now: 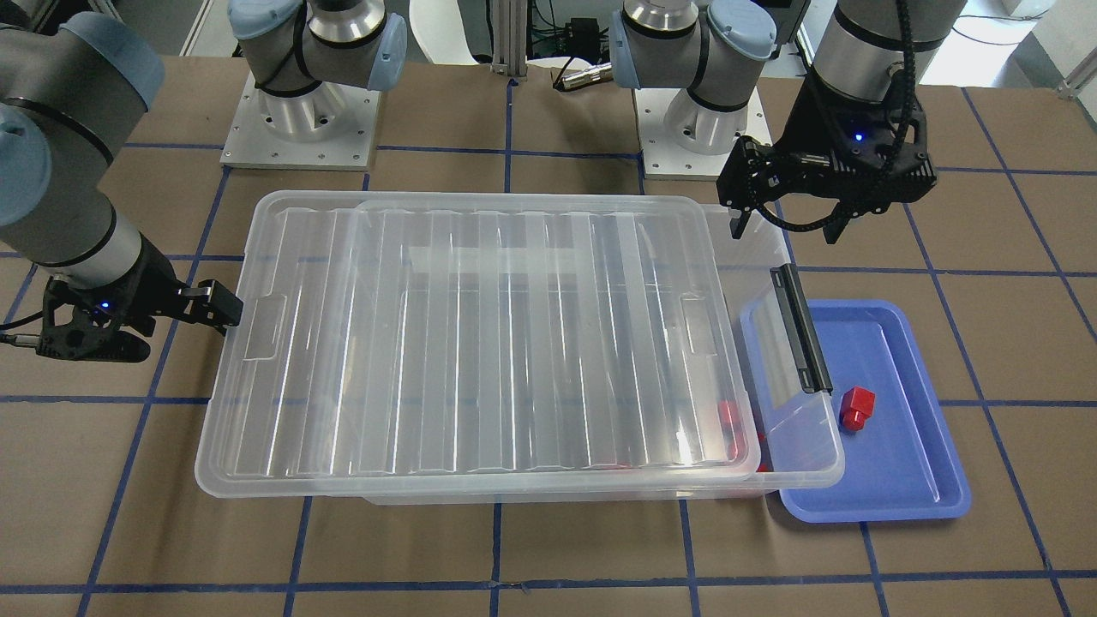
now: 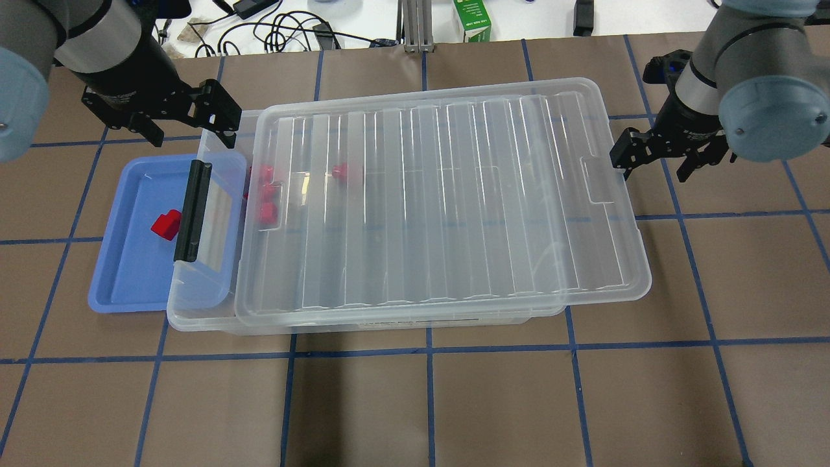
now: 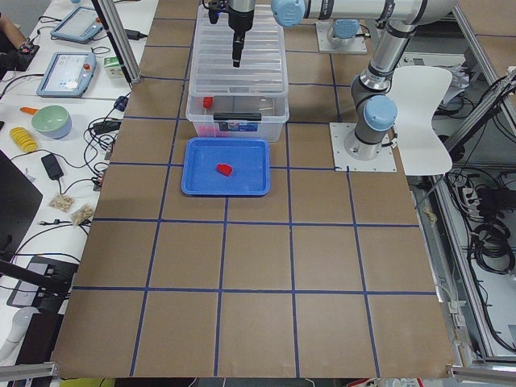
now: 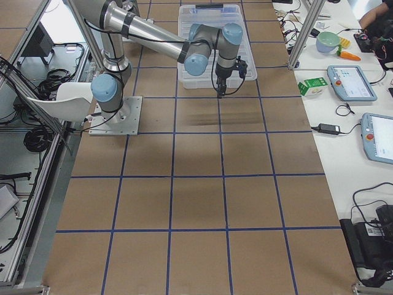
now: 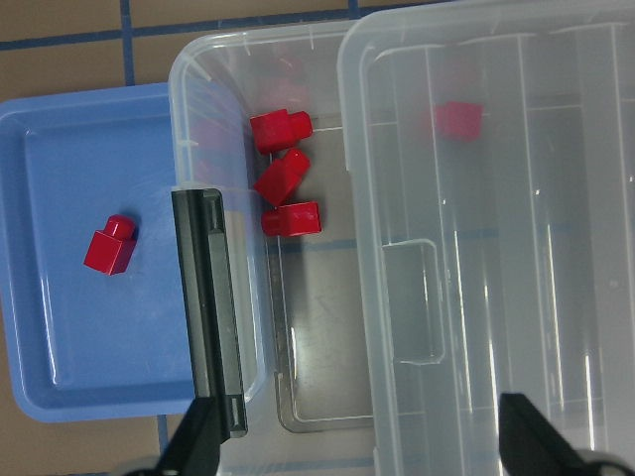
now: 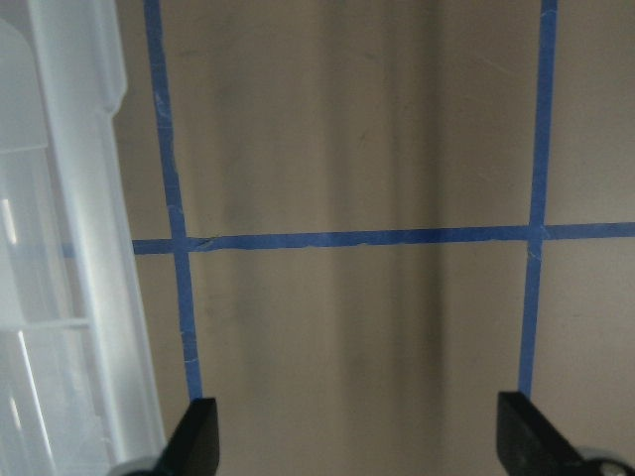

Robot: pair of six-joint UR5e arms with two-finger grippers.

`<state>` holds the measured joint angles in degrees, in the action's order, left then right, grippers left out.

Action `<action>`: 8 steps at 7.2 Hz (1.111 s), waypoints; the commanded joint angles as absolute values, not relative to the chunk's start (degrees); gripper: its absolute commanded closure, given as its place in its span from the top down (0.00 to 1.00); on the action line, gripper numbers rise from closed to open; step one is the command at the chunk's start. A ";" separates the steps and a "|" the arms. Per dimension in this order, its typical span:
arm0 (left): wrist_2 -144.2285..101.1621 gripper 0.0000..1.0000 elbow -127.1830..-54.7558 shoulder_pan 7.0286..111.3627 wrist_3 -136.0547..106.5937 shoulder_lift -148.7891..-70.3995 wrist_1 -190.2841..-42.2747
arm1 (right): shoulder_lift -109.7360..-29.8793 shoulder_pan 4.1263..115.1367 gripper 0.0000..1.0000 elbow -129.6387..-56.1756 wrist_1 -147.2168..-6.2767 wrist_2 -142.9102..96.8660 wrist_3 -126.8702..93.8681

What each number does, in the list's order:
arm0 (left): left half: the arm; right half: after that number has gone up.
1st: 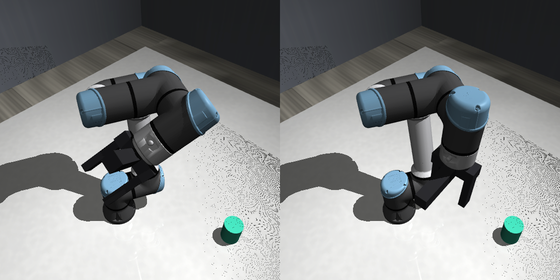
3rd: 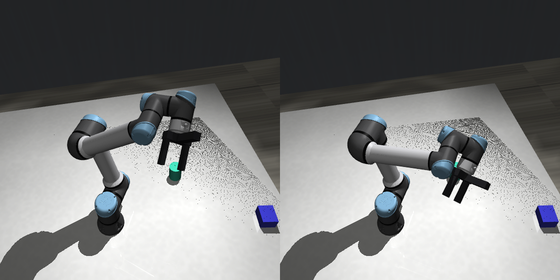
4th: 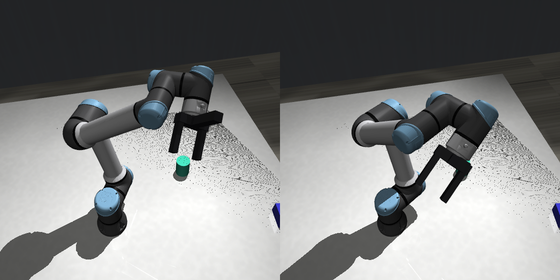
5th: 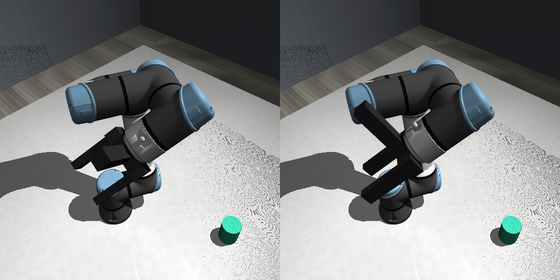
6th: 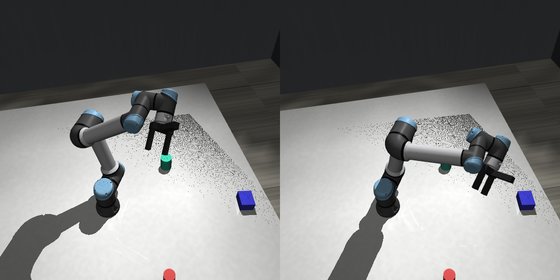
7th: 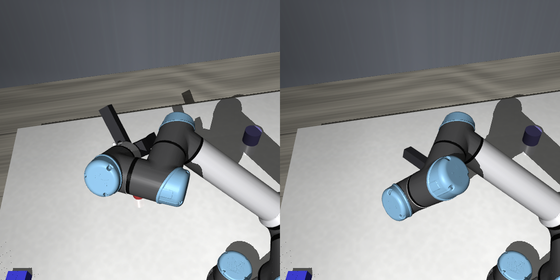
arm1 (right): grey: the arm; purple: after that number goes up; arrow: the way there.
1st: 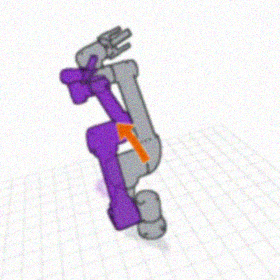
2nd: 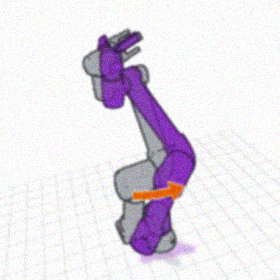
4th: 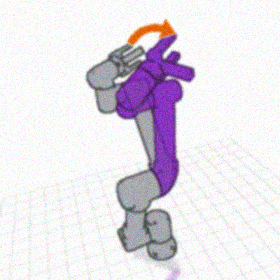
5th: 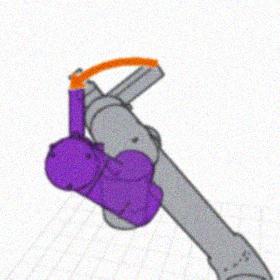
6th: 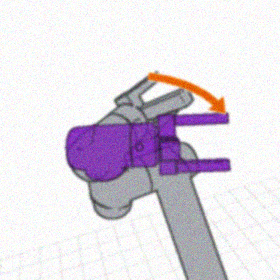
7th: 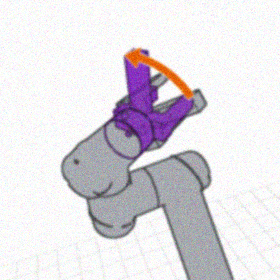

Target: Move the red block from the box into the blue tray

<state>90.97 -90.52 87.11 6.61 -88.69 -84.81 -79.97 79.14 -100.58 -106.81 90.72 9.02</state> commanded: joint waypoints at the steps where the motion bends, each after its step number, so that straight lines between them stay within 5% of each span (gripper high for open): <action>1: 90.97 1.00 -90.53 87.10 6.59 -88.68 -84.81 | -79.72 82.51 1.00 -100.55 -106.96 90.70 4.07; 8: 90.97 1.00 -90.62 87.19 6.68 -88.68 -84.73 | -79.72 84.29 1.00 -100.55 -106.96 89.39 1.32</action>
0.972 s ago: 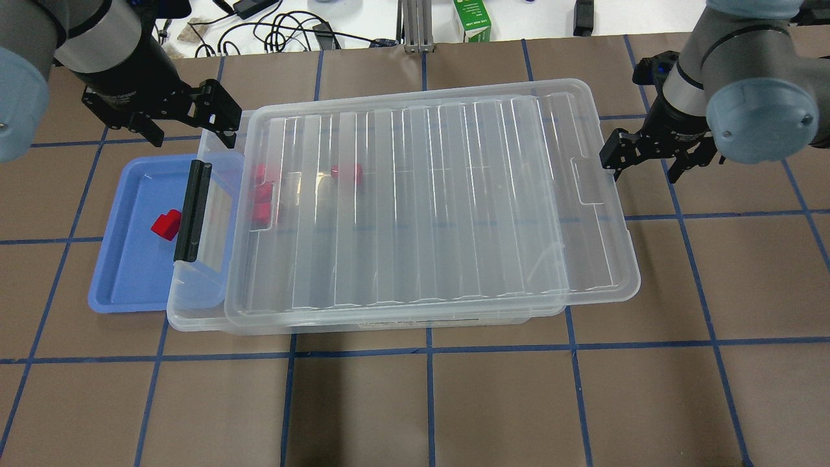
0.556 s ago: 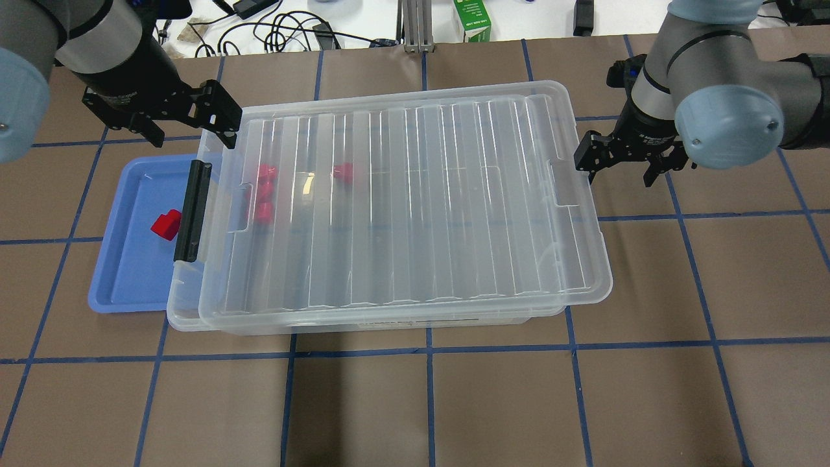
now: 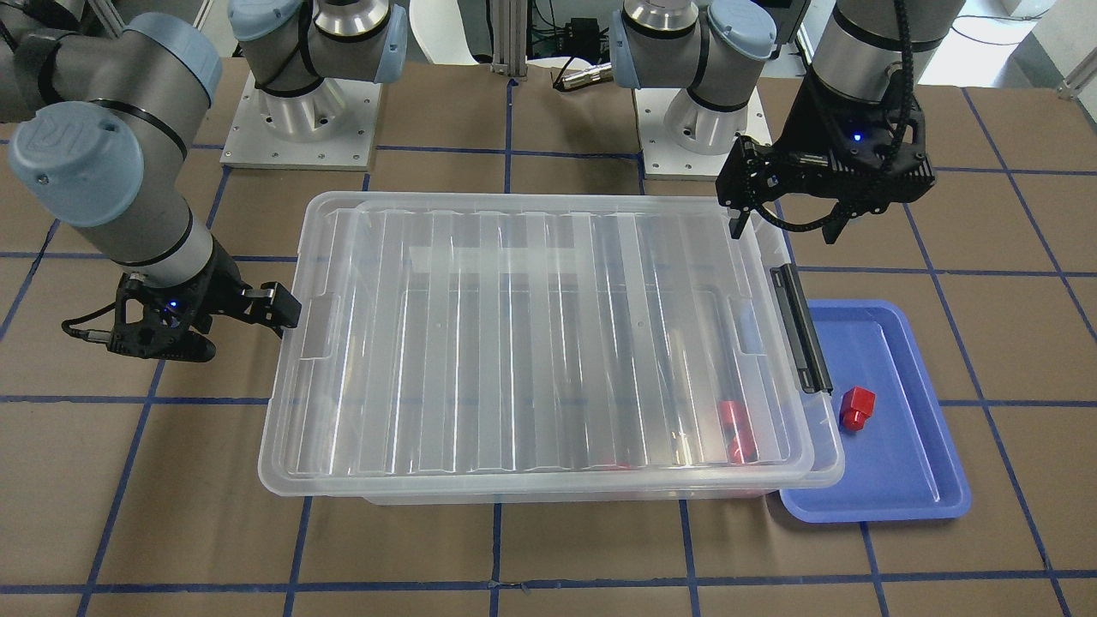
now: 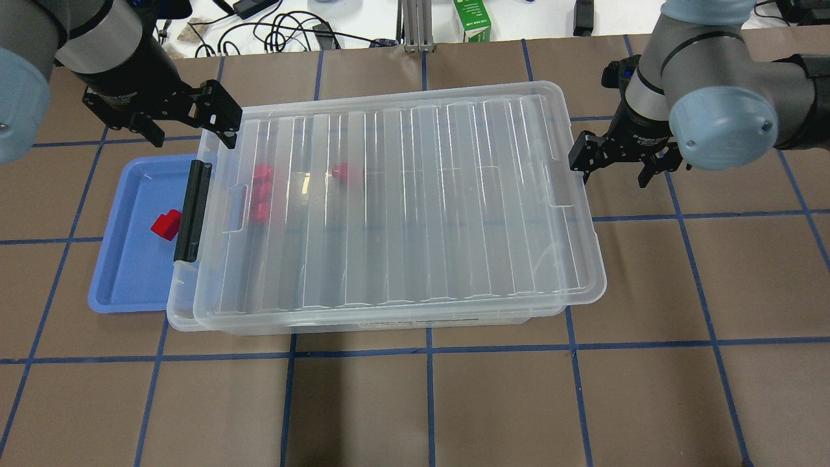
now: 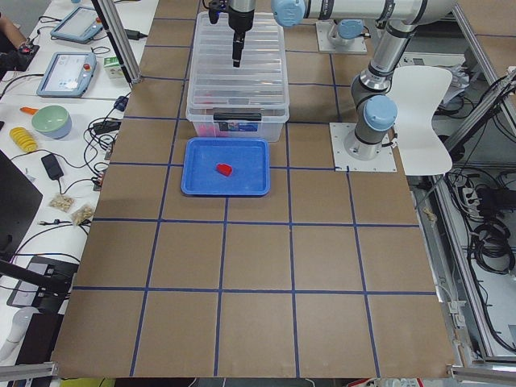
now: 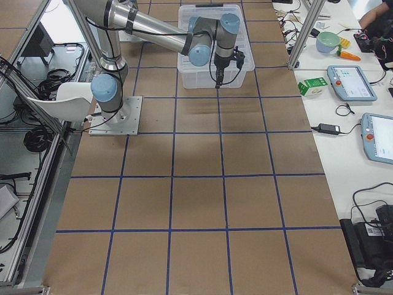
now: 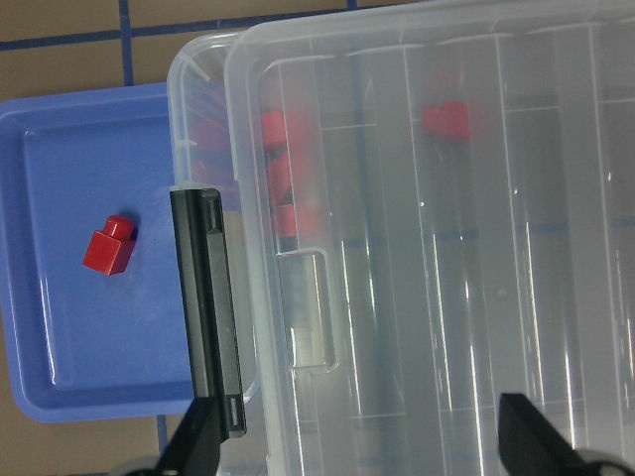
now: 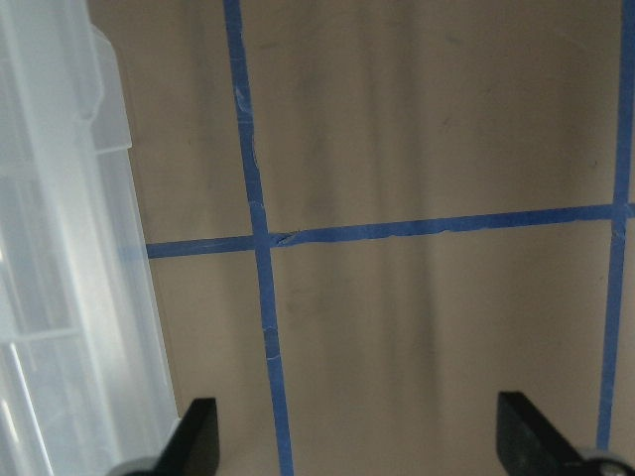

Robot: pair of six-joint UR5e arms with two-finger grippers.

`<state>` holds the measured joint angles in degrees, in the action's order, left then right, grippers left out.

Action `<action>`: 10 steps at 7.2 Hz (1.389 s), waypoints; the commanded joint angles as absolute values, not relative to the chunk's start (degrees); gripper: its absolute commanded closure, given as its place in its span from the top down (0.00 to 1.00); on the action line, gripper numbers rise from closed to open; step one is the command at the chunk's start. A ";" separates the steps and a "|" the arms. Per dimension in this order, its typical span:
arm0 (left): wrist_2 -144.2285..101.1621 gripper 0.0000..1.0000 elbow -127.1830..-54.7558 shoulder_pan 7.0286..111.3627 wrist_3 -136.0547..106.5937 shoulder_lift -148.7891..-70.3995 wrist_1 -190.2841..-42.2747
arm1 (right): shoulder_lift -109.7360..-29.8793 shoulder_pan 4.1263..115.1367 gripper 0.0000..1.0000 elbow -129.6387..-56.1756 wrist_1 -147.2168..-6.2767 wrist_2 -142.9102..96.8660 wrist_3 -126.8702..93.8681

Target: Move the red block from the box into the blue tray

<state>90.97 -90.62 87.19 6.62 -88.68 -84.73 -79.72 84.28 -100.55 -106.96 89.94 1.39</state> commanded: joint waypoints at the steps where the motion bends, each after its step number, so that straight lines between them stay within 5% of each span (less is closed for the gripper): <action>1: 90.97 1.00 -90.62 87.19 6.59 -88.68 -84.73 | -79.72 84.29 1.00 -100.46 -107.05 89.56 1.41; 10: 90.97 1.00 -90.70 87.19 6.59 -88.68 -84.73 | -94.48 89.35 1.00 -93.43 -86.92 89.91 -1.03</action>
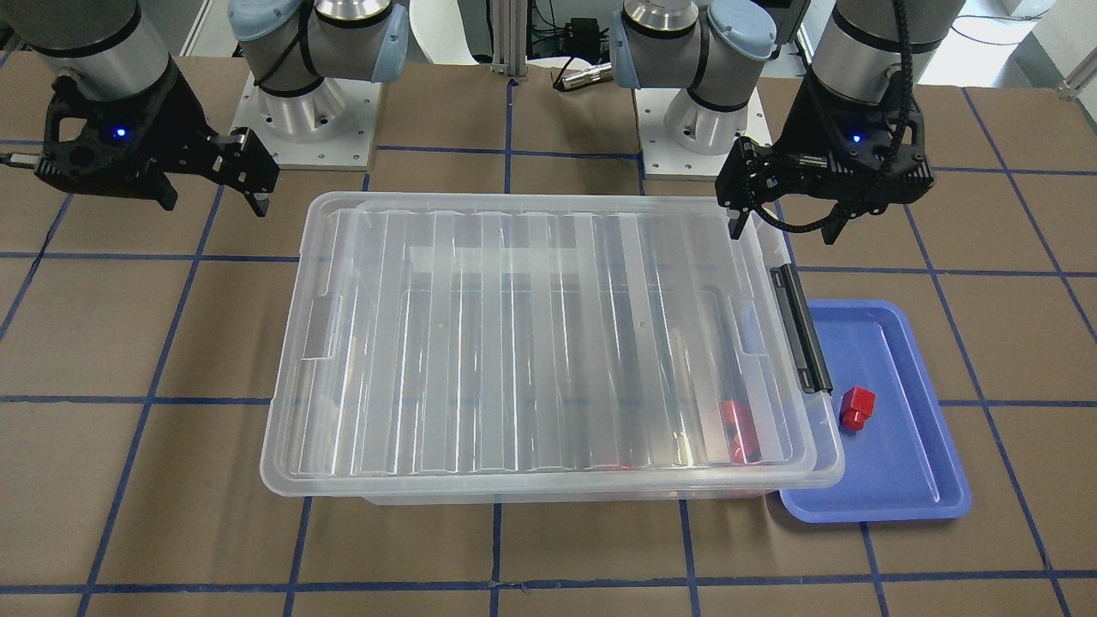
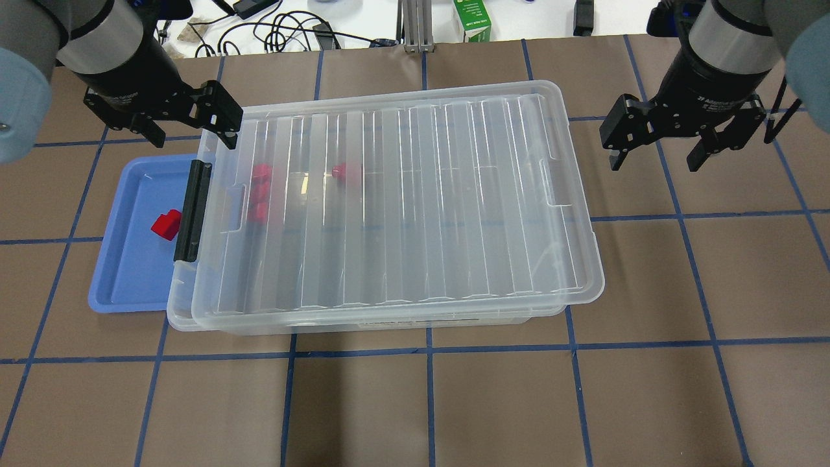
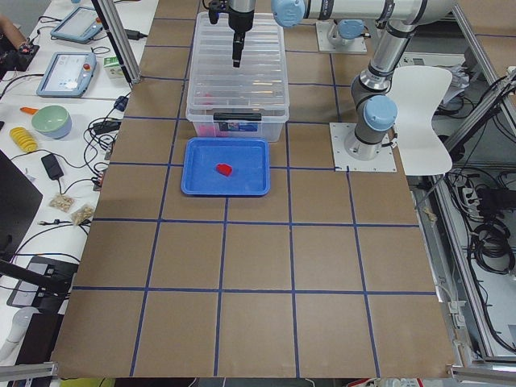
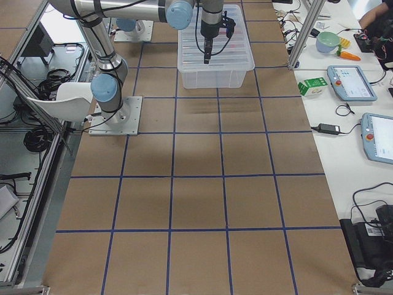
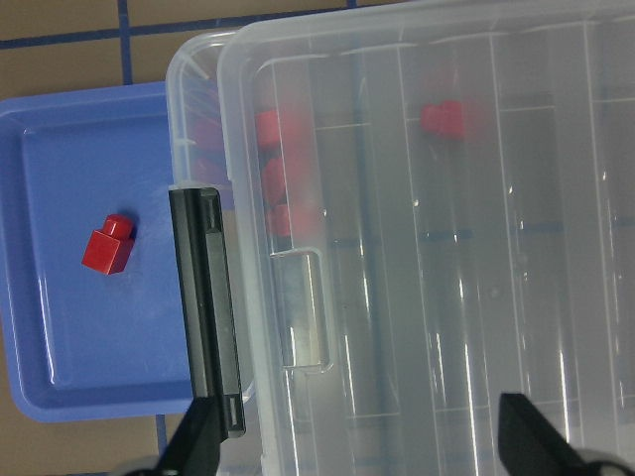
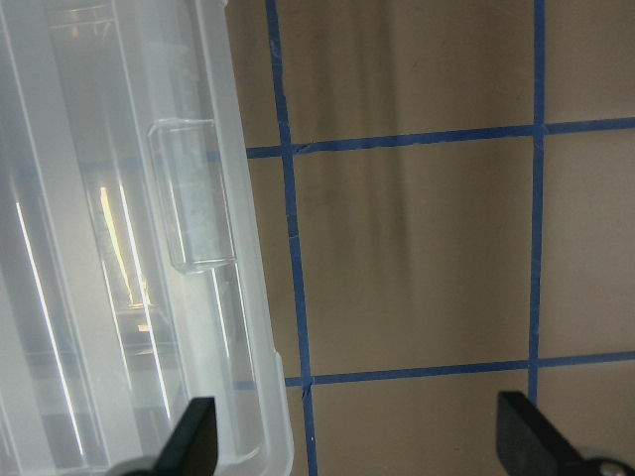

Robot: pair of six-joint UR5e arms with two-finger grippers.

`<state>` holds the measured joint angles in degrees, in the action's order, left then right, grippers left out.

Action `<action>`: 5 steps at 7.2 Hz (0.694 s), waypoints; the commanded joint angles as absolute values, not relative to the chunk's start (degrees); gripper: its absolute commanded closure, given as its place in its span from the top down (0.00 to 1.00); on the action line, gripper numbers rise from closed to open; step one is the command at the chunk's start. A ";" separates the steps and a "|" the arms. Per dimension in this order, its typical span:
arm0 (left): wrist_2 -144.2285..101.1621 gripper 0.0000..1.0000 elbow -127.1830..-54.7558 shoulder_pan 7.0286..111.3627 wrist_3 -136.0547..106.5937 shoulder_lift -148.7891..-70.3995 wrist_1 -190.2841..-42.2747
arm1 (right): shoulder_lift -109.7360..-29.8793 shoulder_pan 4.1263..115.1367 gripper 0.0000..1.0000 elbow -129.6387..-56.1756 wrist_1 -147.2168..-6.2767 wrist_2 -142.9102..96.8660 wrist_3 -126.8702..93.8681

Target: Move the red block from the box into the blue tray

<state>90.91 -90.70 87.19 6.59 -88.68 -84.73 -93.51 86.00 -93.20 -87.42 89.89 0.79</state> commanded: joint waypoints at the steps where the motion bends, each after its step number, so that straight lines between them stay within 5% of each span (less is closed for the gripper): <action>1: 90.88 1.00 -90.70 87.19 6.59 -88.68 -84.73 | -94.66 91.47 1.00 -93.78 -86.84 89.91 -3.75; 5: 90.97 1.00 -90.70 87.19 6.68 -88.59 -84.73 | -97.29 90.88 1.00 -96.77 -84.81 90.52 -0.18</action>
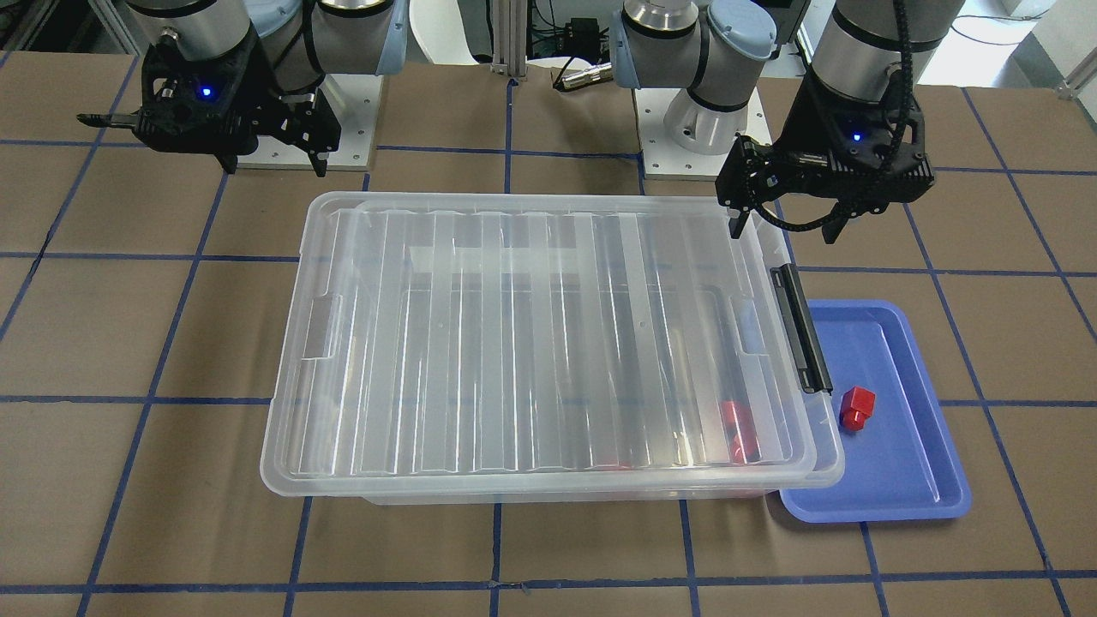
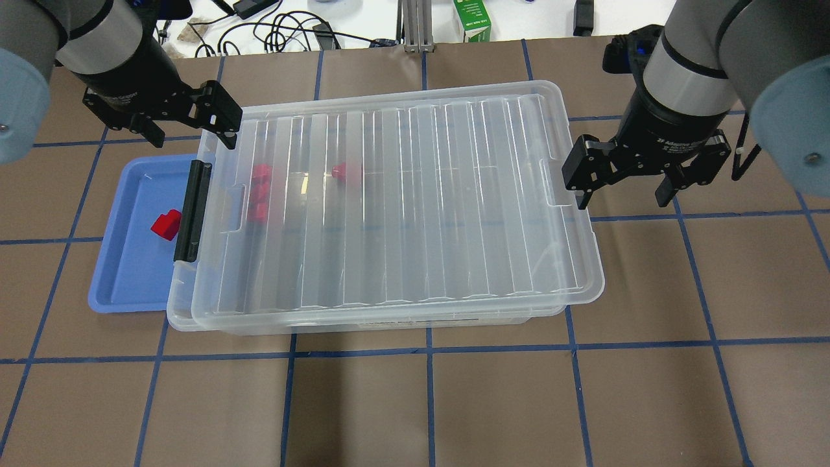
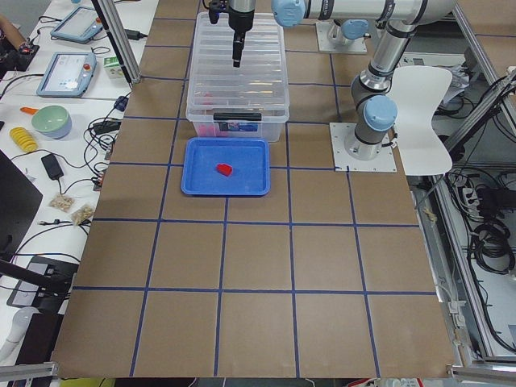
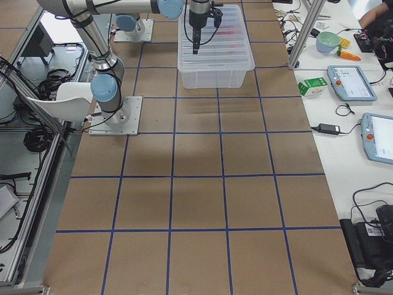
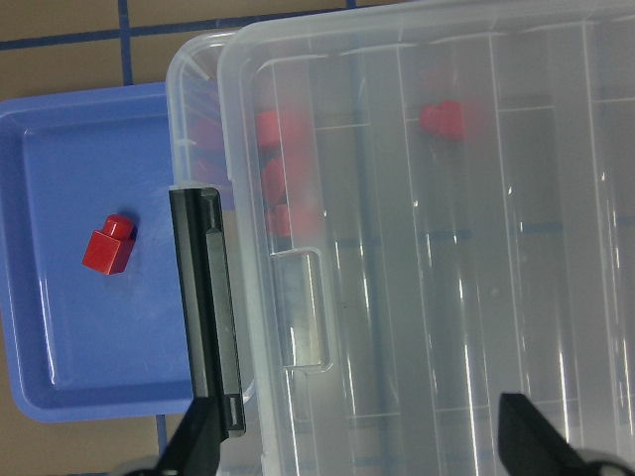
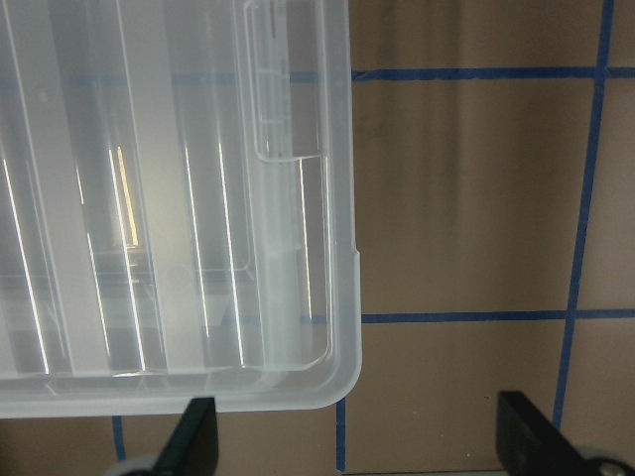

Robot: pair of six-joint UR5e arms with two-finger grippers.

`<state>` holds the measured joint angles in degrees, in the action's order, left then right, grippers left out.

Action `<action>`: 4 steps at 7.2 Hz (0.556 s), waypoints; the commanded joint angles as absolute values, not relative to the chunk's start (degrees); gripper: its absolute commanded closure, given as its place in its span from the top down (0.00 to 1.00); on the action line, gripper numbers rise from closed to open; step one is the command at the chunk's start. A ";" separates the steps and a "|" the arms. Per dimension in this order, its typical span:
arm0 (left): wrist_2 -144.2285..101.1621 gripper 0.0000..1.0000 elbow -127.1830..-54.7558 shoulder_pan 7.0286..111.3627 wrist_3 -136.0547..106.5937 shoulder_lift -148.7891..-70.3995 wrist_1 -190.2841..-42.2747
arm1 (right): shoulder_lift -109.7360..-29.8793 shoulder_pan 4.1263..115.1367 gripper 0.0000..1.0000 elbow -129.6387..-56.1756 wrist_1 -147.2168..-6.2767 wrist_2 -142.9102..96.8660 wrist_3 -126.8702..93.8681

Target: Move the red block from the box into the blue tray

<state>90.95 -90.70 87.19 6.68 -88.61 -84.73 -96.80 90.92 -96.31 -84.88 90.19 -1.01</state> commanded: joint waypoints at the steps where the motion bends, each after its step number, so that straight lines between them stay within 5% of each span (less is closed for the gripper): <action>1: 90.97 1.00 -90.62 87.19 6.59 -88.59 -84.73 | -97.29 90.27 1.00 -96.51 -84.81 90.53 -0.09; 4: 90.88 1.00 -90.70 87.19 6.59 -88.59 -84.73 | -97.38 89.39 1.00 -96.68 -84.73 90.61 -0.09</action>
<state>90.95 -90.69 87.19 6.63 -88.59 -84.73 -97.34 89.57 -96.69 -84.72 90.40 -0.10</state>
